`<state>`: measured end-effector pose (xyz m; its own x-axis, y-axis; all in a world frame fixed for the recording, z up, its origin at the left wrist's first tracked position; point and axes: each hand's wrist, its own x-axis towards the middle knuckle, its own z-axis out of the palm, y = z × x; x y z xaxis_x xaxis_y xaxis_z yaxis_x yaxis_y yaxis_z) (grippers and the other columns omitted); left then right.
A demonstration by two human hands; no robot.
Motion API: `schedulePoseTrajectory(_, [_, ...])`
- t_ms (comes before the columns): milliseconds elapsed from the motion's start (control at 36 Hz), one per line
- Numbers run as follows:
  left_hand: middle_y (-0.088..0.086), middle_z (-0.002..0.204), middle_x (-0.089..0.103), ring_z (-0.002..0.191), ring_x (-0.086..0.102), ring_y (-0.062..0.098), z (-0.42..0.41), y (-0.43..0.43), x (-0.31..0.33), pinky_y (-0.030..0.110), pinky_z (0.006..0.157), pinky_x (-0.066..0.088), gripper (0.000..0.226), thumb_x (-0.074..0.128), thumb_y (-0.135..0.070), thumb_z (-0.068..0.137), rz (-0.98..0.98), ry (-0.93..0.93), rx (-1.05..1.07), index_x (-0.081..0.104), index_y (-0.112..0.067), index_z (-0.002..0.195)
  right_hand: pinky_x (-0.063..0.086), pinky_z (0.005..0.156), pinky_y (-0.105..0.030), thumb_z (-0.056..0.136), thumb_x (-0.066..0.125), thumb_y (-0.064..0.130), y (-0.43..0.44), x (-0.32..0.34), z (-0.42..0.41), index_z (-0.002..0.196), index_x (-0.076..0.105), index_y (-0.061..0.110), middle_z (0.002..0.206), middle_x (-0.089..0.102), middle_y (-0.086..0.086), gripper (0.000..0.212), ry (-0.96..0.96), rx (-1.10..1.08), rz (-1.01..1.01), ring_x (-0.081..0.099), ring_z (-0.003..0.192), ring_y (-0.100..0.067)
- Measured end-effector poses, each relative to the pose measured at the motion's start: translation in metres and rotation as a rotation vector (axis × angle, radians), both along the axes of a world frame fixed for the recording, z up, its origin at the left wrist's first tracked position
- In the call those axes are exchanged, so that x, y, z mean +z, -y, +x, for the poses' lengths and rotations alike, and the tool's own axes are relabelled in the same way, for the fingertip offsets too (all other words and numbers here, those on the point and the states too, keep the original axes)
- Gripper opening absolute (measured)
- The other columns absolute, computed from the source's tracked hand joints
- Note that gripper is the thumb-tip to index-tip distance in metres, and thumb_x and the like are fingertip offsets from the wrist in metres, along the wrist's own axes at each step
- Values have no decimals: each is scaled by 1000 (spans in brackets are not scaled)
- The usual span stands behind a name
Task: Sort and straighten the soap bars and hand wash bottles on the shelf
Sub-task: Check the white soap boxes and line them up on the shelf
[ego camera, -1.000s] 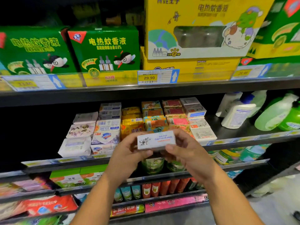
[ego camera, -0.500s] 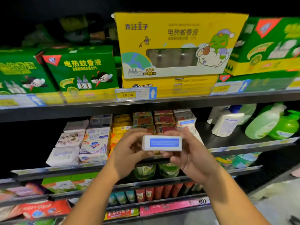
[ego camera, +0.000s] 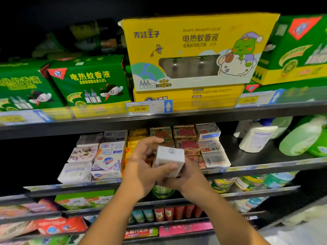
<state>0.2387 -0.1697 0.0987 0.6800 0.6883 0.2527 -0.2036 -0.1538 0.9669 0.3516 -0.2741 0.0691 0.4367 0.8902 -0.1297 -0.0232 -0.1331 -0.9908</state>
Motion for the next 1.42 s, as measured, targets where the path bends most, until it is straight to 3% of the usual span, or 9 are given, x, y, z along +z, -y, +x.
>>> schedulePoseTrajectory(167, [5,100,72,99,67,19,-25,-26,-2,47,82,57,63,93,-47,55,74,-90,9,60,-45,109,60,81,-34,63,94,11,11,0,17,112,64,34,111,72,2,62,44,-89,77,70,103,-17])
schedulePoseTrajectory(306, [1,100,70,95,68,6,-34,-24,-8,26,77,56,71,93,-18,65,82,-276,-41,53,-40,119,58,69,-29,50,92,21,5,20,16,112,62,22,97,75,-1,69,-64,-185,271,70,92,-16])
schedulePoseTrajectory(444, [5,113,72,106,69,23,-29,-18,-18,44,84,60,87,94,-25,53,-67,-344,-99,53,-25,130,61,75,-41,50,93,29,-12,30,-10,104,67,42,105,73,0,61,10,-114,298,70,103,-20])
schedulePoseTrajectory(556, [12,113,70,100,71,22,-33,-21,-19,32,77,59,77,90,6,61,-184,-304,-73,53,-21,123,61,77,-41,55,94,20,-11,31,-6,104,67,42,107,71,0,60,38,-116,271,69,105,-19])
schedulePoseTrajectory(806, [16,110,72,98,71,31,-36,-30,-5,40,76,61,58,79,-2,66,-610,36,-30,57,-12,119,58,88,-37,68,84,12,-3,28,5,115,68,17,107,75,-5,50,-118,-126,131,69,105,-24])
schedulePoseTrajectory(889, [17,103,73,87,71,28,-31,-27,-7,34,64,57,47,84,-13,73,-657,-91,9,60,-9,113,57,85,-37,82,79,23,-4,24,2,111,70,20,97,76,0,30,-137,-138,-3,71,94,-21])
schedulePoseTrajectory(1000, [15,85,71,59,58,21,-29,-27,-16,20,36,34,49,73,-38,85,-617,-366,33,61,-1,115,43,50,-27,88,74,39,-1,18,5,99,72,12,60,58,-1,29,-187,-135,-166,56,55,-17])
schedulePoseTrajectory(1167, [11,77,70,40,49,16,-33,-31,-29,20,34,25,33,56,-43,99,-438,-619,26,55,-13,112,37,46,-28,89,71,47,-2,6,6,103,72,19,54,58,1,32,-228,-57,-281,52,48,-16])
schedulePoseTrajectory(1417, [4,108,72,86,74,28,-39,-42,-20,34,68,60,26,56,-29,98,-390,-386,-18,53,-23,123,61,72,-33,97,65,21,-15,11,4,122,58,38,113,72,-5,31,-265,-34,-62,75,88,-30])
